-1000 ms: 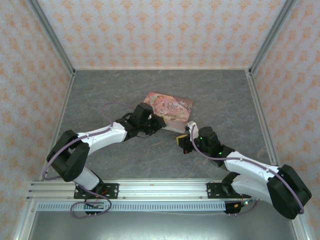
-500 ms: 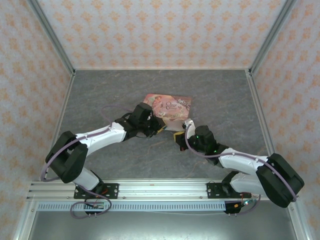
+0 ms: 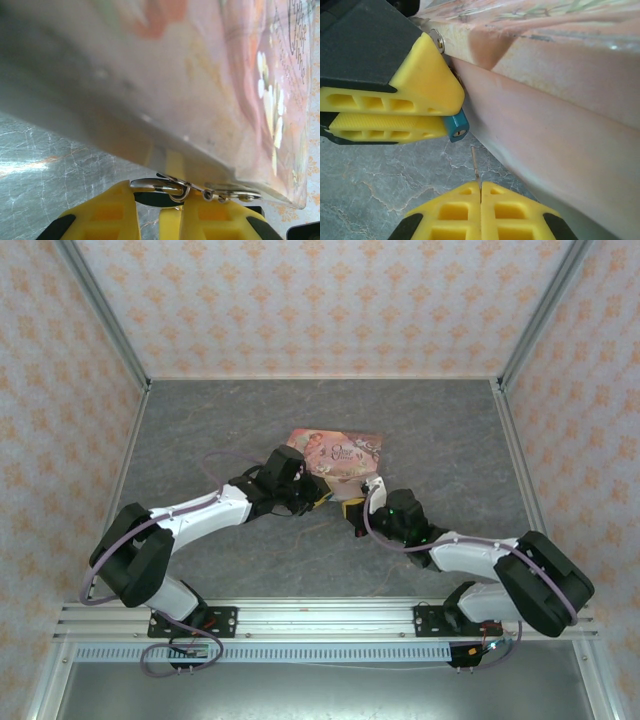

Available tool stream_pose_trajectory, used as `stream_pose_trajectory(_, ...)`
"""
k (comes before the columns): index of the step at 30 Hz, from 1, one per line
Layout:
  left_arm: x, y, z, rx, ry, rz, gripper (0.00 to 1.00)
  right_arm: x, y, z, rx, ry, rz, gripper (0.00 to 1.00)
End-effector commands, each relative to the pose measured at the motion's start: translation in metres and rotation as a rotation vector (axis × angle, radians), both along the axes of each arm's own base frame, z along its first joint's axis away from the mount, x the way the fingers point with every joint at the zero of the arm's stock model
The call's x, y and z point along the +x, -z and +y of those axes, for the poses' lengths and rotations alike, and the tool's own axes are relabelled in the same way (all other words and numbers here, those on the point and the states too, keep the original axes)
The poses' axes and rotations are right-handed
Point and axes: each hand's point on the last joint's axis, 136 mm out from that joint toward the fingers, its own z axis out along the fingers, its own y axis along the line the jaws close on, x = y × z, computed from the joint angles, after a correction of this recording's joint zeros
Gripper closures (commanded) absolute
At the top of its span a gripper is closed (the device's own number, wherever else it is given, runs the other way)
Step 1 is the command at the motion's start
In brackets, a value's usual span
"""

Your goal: Unlock the padlock with the key

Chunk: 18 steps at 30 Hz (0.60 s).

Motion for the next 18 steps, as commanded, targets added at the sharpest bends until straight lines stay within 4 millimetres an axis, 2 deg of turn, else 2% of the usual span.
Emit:
stream_pose_trajectory(1, 0.0025, -0.0310, -0.0080, -0.072, -0.001, -0.033, 0.96, 0.0074, -0.0259, 0.0136, 0.072, -0.021, -0.059, 1.00)
stream_pose_trajectory(18, 0.0024, -0.0286, -0.0085, -0.071, 0.001, -0.028, 0.96, 0.0085, -0.0252, 0.0209, 0.100, -0.041, -0.046, 1.00)
